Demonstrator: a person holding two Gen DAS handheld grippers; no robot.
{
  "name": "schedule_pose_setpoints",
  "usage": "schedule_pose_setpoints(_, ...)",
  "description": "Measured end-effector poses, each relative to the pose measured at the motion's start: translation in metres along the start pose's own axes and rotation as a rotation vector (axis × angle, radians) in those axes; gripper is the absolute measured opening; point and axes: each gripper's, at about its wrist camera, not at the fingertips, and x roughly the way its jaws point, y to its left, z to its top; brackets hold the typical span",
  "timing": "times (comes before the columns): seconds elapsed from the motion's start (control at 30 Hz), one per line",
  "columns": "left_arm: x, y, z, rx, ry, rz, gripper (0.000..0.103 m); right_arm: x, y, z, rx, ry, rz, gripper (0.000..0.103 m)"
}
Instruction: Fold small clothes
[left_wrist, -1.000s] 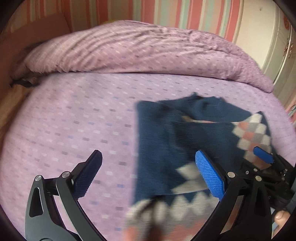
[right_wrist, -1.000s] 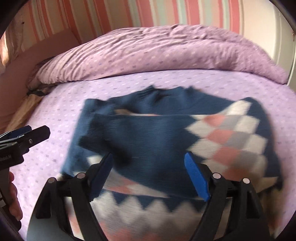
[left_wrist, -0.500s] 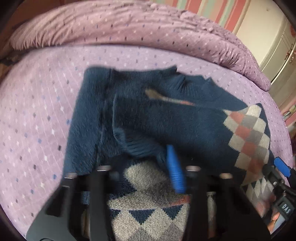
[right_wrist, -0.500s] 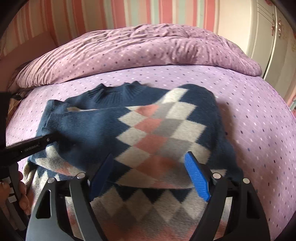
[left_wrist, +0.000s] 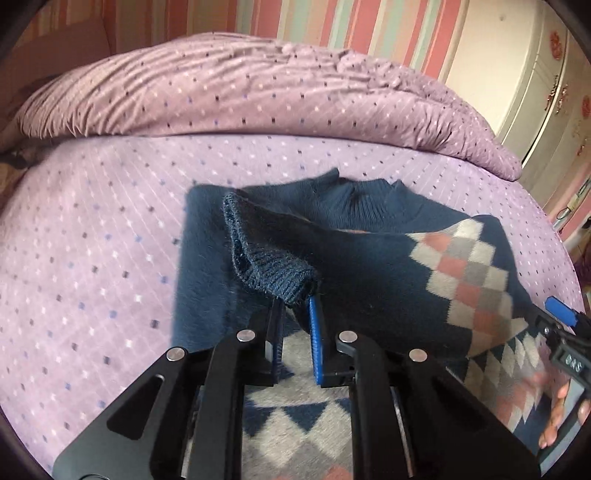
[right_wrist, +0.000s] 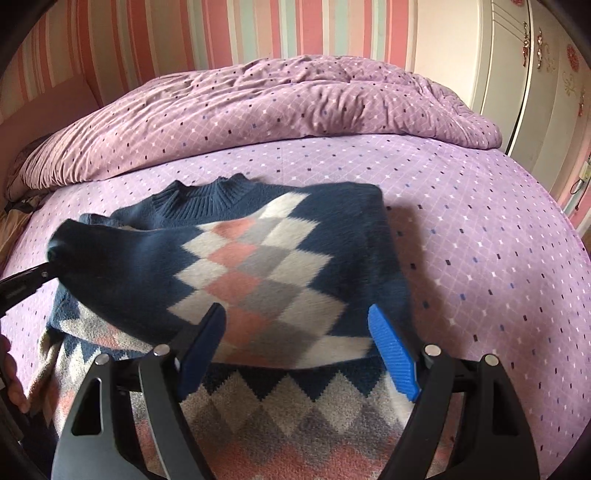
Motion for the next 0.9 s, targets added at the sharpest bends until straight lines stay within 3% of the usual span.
schedule_pose_setpoints(0.2,0.02,0.02,-0.026,0.04,0.065,0.011,0.012,0.004,0.0,-0.005,0.007,0.016,0.004,0.08)
schedule_pose_setpoints(0.3,0.031,0.02,-0.037,0.056,0.066,0.019,0.017,0.01,0.0,-0.01,0.008,0.044,0.008,0.08)
schedule_pose_setpoints(0.33,0.032,0.021,-0.037,0.044,0.055,0.021,0.027,0.011,0.0,-0.011,0.001,0.047,0.006,0.08)
schedule_pose_setpoints(0.37,0.032,0.023,-0.037,0.03,0.056,0.011,0.047,0.01,0.001,-0.012,-0.009,0.044,0.002,0.08)
schedule_pose_setpoints(0.4,0.03,0.025,-0.036,0.005,0.059,-0.032,0.053,0.009,0.002,-0.012,-0.019,0.042,-0.001,0.08)
schedule_pose_setpoints(0.43,0.026,0.025,-0.035,-0.006,0.052,-0.039,0.07,0.008,0.002,-0.012,-0.026,0.04,-0.003,0.08)
schedule_pose_setpoints(0.47,0.022,0.023,-0.034,0.0,0.041,-0.007,0.095,0.007,0.002,-0.011,-0.03,0.038,-0.004,0.08)
schedule_pose_setpoints(0.5,0.012,0.021,-0.033,0.022,0.012,0.051,0.1,0.005,0.002,-0.009,-0.036,0.033,-0.006,0.08)
schedule_pose_setpoints(0.67,-0.021,0.023,-0.026,0.044,-0.013,0.058,0.1,0.001,-0.002,-0.002,-0.056,0.018,-0.02,0.08)
schedule_pose_setpoints(0.77,-0.031,0.021,-0.012,0.022,-0.014,-0.049,0.1,0.001,-0.008,0.001,-0.054,0.014,-0.03,0.08)
schedule_pose_setpoints(0.9,-0.009,0.006,-0.002,0.021,0.016,-0.141,0.1,0.003,-0.017,-0.002,-0.035,0.023,-0.039,0.08)
